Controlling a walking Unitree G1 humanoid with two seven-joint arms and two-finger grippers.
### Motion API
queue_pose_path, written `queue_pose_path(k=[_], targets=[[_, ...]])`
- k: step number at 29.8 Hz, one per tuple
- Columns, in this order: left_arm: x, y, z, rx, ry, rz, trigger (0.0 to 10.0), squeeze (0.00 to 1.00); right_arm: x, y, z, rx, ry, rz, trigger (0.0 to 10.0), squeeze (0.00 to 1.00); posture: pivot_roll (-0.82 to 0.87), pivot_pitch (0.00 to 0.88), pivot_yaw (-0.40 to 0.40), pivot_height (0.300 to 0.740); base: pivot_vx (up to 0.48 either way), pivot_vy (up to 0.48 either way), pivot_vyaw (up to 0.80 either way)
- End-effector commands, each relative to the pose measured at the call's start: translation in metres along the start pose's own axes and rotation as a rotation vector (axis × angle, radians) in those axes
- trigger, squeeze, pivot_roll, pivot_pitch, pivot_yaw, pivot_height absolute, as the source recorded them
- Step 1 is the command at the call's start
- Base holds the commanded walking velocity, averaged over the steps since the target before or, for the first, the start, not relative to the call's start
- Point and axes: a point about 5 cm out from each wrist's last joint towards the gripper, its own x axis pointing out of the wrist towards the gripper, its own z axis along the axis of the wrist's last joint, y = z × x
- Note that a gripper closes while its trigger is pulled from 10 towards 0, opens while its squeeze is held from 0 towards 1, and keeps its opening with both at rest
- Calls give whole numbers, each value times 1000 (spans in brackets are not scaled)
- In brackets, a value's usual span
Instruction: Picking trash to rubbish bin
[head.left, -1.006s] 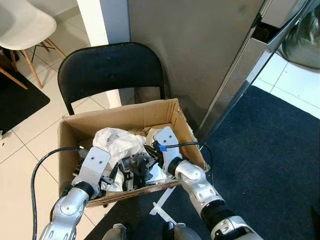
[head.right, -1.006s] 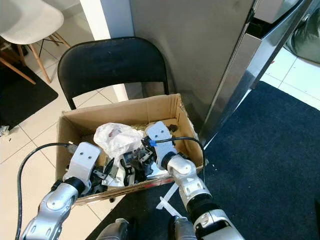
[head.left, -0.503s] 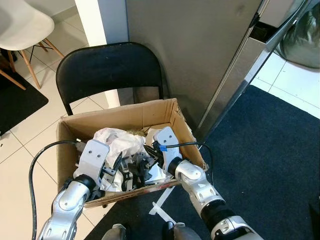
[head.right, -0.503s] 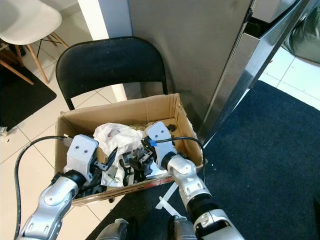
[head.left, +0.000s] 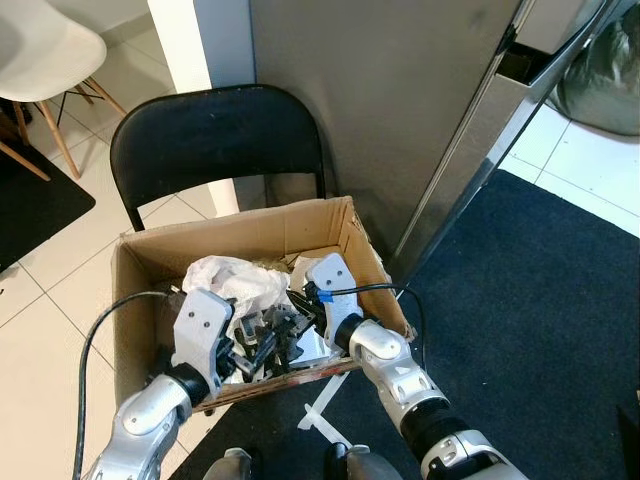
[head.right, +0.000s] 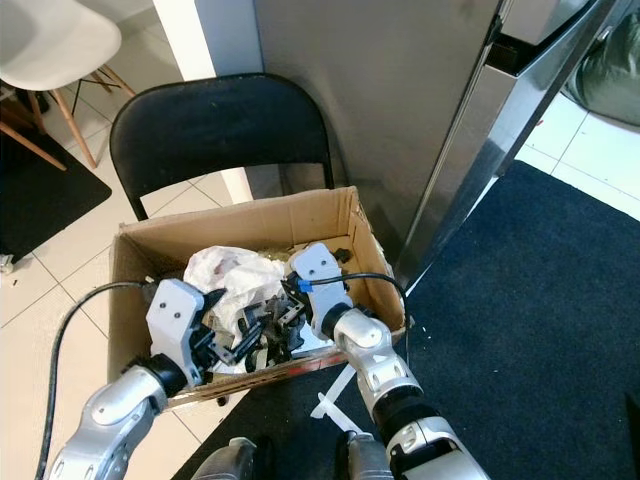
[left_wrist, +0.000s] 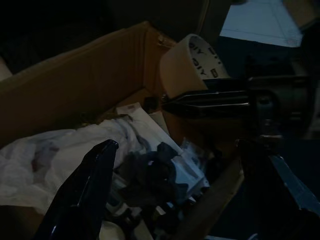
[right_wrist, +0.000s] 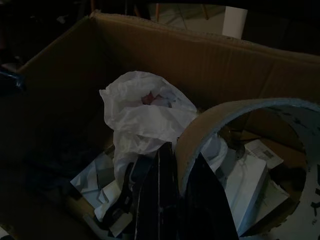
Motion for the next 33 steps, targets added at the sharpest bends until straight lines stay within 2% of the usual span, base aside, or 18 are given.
queue_pose_path(k=[1,10,16,28,29,30,33], targets=[[-6,-2,-6,-12,34,-15,10000,0,-1,3,-7,12,23,8,10000,0,44,282,2,740,0,0,0],[-24,9,-13,-25,85,43,10000,0,-1,4,-8,14,29,9,10000,0,48,274,1,740,0,0,0],[-36,21,-15,24,103,99,10000,0,-1,5,-10,15,33,13,10000,0,51,267,-1,740,0,0,0],[-35,23,-13,25,101,98,10000,0,-1,5,-11,25,37,17,10000,0,52,258,-2,740,0,0,0],[-34,22,-13,25,99,97,10000,0,-2,6,-12,35,36,22,10000,686,51,255,-2,740,0,0,0],[-33,22,-13,25,97,97,10000,0,-2,6,-11,41,34,24,10000,1000,51,255,-2,740,0,0,0],[-33,22,-12,26,96,96,10000,0,-1,5,-11,38,36,19,10000,1000,52,253,-3,740,0,0,0]])
